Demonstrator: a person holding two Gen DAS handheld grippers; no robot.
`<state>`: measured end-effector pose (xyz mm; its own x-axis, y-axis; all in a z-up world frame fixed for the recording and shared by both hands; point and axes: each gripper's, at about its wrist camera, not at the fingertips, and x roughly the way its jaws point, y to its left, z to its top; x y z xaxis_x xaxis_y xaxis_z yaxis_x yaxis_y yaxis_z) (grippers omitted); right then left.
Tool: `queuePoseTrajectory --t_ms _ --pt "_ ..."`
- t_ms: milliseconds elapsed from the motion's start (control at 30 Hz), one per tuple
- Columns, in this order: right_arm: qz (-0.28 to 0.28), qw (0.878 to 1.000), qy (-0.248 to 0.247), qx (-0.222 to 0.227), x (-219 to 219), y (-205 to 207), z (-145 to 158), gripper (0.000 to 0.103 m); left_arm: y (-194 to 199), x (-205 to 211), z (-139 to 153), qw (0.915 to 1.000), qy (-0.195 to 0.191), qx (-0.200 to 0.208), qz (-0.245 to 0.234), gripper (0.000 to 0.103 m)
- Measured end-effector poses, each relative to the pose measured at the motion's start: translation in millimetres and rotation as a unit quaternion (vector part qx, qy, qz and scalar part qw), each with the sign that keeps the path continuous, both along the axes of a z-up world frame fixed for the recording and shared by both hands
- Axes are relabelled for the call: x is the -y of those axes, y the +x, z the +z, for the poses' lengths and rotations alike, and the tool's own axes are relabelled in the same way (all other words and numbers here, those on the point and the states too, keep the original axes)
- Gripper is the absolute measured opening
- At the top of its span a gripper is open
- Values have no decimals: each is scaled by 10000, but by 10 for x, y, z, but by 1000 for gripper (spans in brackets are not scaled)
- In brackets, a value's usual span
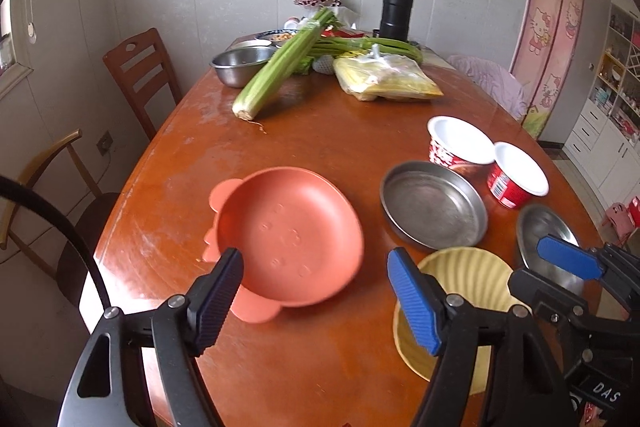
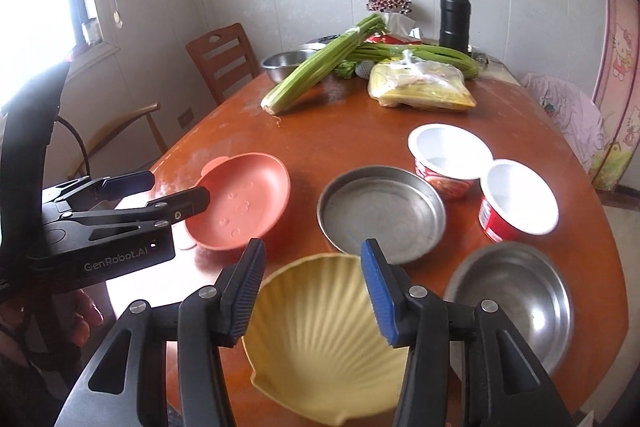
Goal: Organize plates and bowls
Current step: 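Grasp the yellow scallop-shell bowl's rim with the left tool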
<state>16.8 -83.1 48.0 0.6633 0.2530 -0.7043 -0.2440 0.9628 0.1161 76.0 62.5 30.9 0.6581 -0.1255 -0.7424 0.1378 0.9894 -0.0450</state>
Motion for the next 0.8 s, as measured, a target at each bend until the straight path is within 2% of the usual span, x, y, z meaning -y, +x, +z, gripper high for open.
queuePoseTrajectory --t_ms 367,800 --pt "-308 9986 172 -406 502 -359 -179 51 -244 351 -271 9990 -11 -334 -311 74" --pt "-495 9921 348 -1100 672 -485 -522 51 -161 537 -584 9960 126 -739 -478 74"
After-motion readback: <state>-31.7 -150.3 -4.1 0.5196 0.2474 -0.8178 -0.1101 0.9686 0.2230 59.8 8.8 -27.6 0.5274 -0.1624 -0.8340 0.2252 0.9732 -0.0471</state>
